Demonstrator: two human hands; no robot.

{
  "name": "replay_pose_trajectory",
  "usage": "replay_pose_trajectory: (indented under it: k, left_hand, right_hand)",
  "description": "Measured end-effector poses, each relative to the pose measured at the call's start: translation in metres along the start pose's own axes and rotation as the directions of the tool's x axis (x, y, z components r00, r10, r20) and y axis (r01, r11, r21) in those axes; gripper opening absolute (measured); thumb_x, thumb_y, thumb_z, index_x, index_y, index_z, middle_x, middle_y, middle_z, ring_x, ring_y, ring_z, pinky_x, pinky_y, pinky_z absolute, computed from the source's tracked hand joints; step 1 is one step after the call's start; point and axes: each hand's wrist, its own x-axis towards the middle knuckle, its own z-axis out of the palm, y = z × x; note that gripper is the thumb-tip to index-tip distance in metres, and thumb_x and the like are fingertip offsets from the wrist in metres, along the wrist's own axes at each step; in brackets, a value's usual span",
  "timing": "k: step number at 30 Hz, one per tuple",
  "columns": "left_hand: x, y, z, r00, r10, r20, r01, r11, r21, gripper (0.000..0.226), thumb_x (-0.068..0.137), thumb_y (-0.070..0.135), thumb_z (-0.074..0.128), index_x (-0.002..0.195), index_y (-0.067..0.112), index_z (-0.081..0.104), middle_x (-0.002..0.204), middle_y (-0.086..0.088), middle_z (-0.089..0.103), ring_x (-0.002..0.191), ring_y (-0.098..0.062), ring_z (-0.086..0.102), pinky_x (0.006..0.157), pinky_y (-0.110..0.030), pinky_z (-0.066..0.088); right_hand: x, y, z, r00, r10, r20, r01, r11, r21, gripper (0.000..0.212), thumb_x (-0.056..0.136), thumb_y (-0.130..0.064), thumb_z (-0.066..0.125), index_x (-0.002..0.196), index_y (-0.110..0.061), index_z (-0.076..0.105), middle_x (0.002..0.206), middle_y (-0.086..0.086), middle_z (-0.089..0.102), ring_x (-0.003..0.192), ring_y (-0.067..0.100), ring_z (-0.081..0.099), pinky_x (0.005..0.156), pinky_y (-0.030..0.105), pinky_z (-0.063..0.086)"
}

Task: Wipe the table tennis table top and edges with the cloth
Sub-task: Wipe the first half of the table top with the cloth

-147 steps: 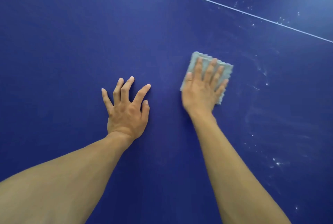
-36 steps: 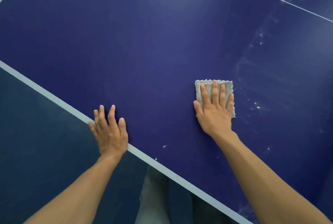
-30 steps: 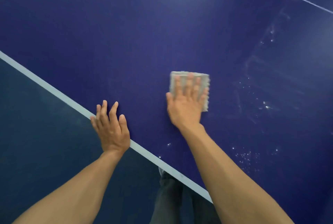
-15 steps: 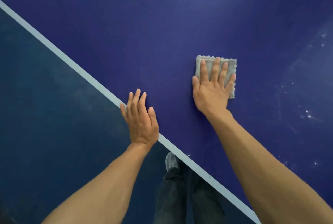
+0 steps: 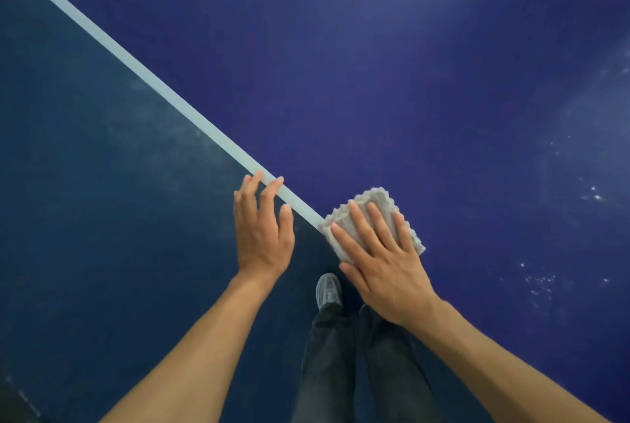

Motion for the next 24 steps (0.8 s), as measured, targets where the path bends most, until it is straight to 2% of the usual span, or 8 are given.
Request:
replay_pose_trajectory:
  k: [4, 7, 11, 14, 16, 19, 21, 24]
  left_hand:
    - [-0.003, 0.028, 0.027, 0.974, 0.196, 0.115, -0.215, 0.958, 0.188, 0.048, 0.102, 0.034, 0.042, 0.148, 0.023, 0.053, 0.164, -0.015, 0.03, 0.155, -0.038, 0.021, 0.127, -0.06, 0.008]
    - [-0.01, 0.041, 0.047, 0.961, 0.236, 0.145, -0.27, 0.919, 0.289, 0.049, 0.102, 0.039, 0.041, 0.15, 0.031, 0.048, 0.166, -0.014, 0.026, 0.157, -0.038, 0.016, 0.127, -0.06, -0.001]
    - [-0.012, 0.037, 0.057, 0.969, 0.219, 0.113, -0.244, 0.916, 0.318, 0.049, 0.103, 0.04, 0.042, 0.151, 0.033, 0.046, 0.167, -0.013, 0.023, 0.158, -0.037, 0.012, 0.126, -0.06, -0.003]
    - [-0.012, 0.038, 0.06, 0.971, 0.214, 0.105, -0.237, 0.915, 0.326, 0.048, 0.104, 0.04, 0.04, 0.151, 0.033, 0.046, 0.166, -0.013, 0.025, 0.158, -0.037, 0.012, 0.126, -0.06, -0.003]
    - [-0.013, 0.04, 0.061, 0.973, 0.207, 0.103, -0.229, 0.917, 0.327, 0.048, 0.105, 0.04, 0.039, 0.152, 0.033, 0.045, 0.166, -0.013, 0.025, 0.158, -0.037, 0.012, 0.126, -0.059, -0.003]
    - [-0.013, 0.038, 0.06, 0.97, 0.22, 0.103, -0.242, 0.913, 0.329, 0.048, 0.105, 0.04, 0.038, 0.152, 0.033, 0.043, 0.166, -0.013, 0.025, 0.158, -0.037, 0.012, 0.126, -0.06, -0.001]
    - [-0.013, 0.036, 0.059, 0.969, 0.227, 0.1, -0.247, 0.908, 0.337, 0.049, 0.105, 0.04, 0.037, 0.153, 0.033, 0.044, 0.166, -0.013, 0.025, 0.158, -0.037, 0.012, 0.126, -0.061, 0.0]
    - [-0.015, 0.038, 0.061, 0.971, 0.221, 0.089, -0.238, 0.912, 0.334, 0.049, 0.104, 0.039, 0.037, 0.152, 0.032, 0.045, 0.166, -0.013, 0.026, 0.158, -0.037, 0.013, 0.126, -0.063, 0.001]
  right_hand:
    - [-0.087, 0.054, -0.005, 0.992, 0.001, 0.127, 0.004, 0.999, -0.036, 0.058, 0.112, -0.052, 0.022, 0.167, -0.031, 0.02, 0.175, 0.006, 0.012, 0.161, 0.033, 0.012, 0.126, 0.063, 0.012]
    - [-0.097, 0.103, -0.019, 0.969, 0.209, 0.132, -0.205, 0.978, -0.041, 0.06, 0.111, -0.052, 0.013, 0.166, -0.029, 0.021, 0.175, 0.008, 0.01, 0.161, 0.033, 0.012, 0.128, 0.059, 0.008]
    - [-0.058, 0.142, -0.032, 0.743, 0.665, 0.074, -0.669, 0.735, 0.112, 0.062, 0.103, -0.056, 0.003, 0.162, -0.039, -0.008, 0.174, -0.003, -0.014, 0.161, 0.021, -0.015, 0.128, 0.052, -0.01]
    - [-0.016, 0.128, -0.034, 0.615, 0.787, 0.048, -0.782, 0.602, 0.161, 0.06, 0.109, -0.049, 0.009, 0.164, -0.037, -0.012, 0.175, 0.002, -0.016, 0.16, 0.025, -0.018, 0.127, 0.057, -0.011]
    - [0.0, 0.099, -0.031, 0.691, 0.722, 0.017, -0.716, 0.682, 0.152, 0.06, 0.111, -0.046, 0.016, 0.166, -0.033, -0.003, 0.175, 0.005, -0.011, 0.161, 0.028, -0.015, 0.127, 0.059, -0.009]
    - [-0.014, 0.046, -0.015, 0.934, 0.357, -0.005, -0.355, 0.93, 0.09, 0.058, 0.112, -0.047, 0.019, 0.167, -0.031, 0.014, 0.176, 0.007, 0.001, 0.162, 0.031, -0.005, 0.128, 0.062, 0.003]
    - [-0.043, 0.036, -0.006, 0.976, 0.216, 0.011, -0.216, 0.973, 0.077, 0.057, 0.112, -0.047, 0.018, 0.167, -0.031, 0.018, 0.176, 0.006, 0.005, 0.162, 0.031, 0.0, 0.128, 0.062, 0.009]
    - [-0.083, 0.062, -0.004, 0.948, 0.318, 0.035, -0.319, 0.946, 0.063, 0.057, 0.112, -0.047, 0.017, 0.166, -0.03, 0.019, 0.175, 0.005, 0.007, 0.162, 0.03, 0.003, 0.127, 0.061, 0.012]
